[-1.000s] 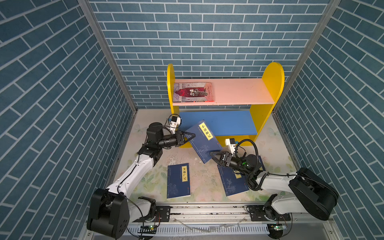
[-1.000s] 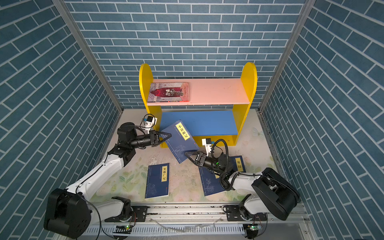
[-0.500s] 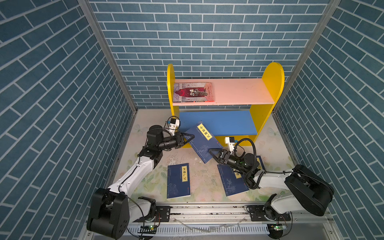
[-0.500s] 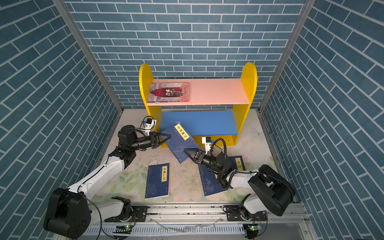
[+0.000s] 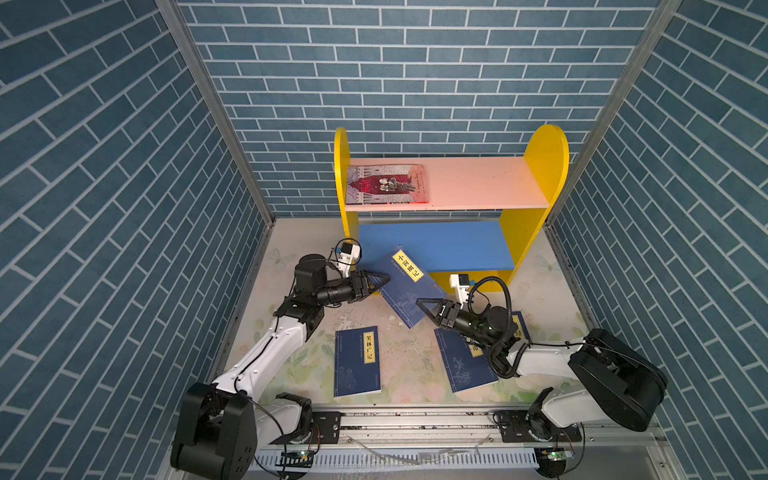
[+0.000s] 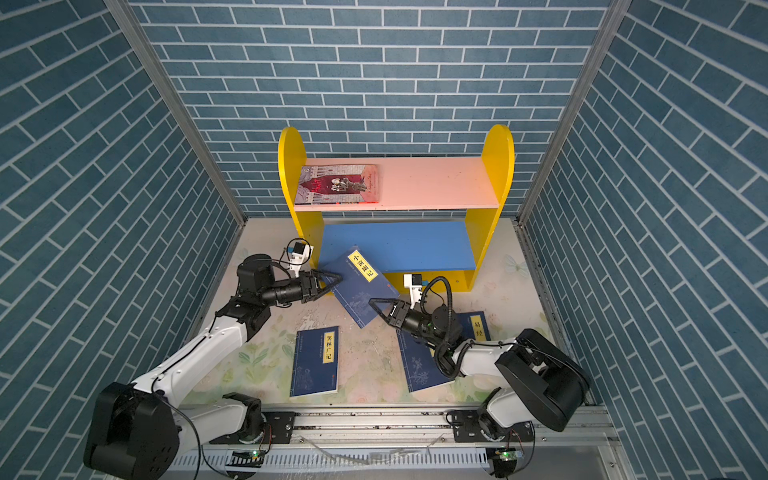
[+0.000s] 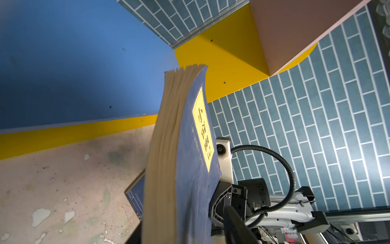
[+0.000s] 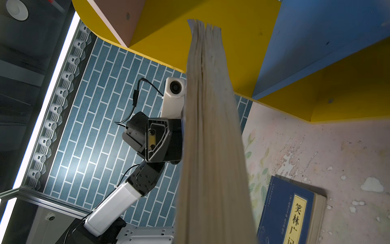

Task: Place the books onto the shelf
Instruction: 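Carry the upright book toward the blue lower shelf with both grippers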

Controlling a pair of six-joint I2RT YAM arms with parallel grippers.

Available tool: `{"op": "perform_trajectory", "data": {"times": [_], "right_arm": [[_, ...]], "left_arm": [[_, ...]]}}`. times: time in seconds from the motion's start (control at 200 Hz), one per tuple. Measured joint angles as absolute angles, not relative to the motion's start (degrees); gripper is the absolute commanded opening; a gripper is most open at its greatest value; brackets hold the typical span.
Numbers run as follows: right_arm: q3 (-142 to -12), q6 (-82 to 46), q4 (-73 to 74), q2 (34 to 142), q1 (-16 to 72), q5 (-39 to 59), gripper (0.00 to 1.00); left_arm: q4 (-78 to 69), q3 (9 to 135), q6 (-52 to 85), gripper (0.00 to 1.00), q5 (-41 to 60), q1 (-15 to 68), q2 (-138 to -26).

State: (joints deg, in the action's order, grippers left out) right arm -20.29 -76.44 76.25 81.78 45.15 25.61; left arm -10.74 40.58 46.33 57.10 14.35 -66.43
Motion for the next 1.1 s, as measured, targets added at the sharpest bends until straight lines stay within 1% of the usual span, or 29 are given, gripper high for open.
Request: {"op": "perform_trajectory", "data": {"times": [0.09,0.235,0.415,0.58,0.78,1.015,1.1], "right_arm": [[-20.3,-76.5,76.2,81.8,43.7,28.4,0.00],[-19.9,-76.5,74.7,80.8,40.6,33.4,0.00],[-18.9,-75.5,66.6,73.2,36.5,39.9,0.00],[-19.1,-70.2,51.0,61.1,34.6,44.1,0.00],[-23.9,-60.9,27.8,49.4,34.0,47.3,0.00],[-29.1,-52.8,10.6,46.2,33.2,52.3,0.00],[-30.5,-50.4,5.9,46.0,32.9,53.6,0.00]], "left_arm": [[-4.7,40.2,39.6,0.74,58.4,13.8,-64.8],[2.7,39.3,32.4,0.76,62.7,12.3,-61.2],[13.7,43.2,22.8,0.77,68.8,11.1,-59.1],[19.3,47.2,17.2,0.77,73.5,9.8,-58.5],[21.8,48.1,14.5,0.77,74.5,9.7,-58.8],[22.4,48.9,14.2,0.77,74.5,8.9,-60.3],[22.2,49.1,14.4,0.75,73.6,8.3,-60.3]]}}
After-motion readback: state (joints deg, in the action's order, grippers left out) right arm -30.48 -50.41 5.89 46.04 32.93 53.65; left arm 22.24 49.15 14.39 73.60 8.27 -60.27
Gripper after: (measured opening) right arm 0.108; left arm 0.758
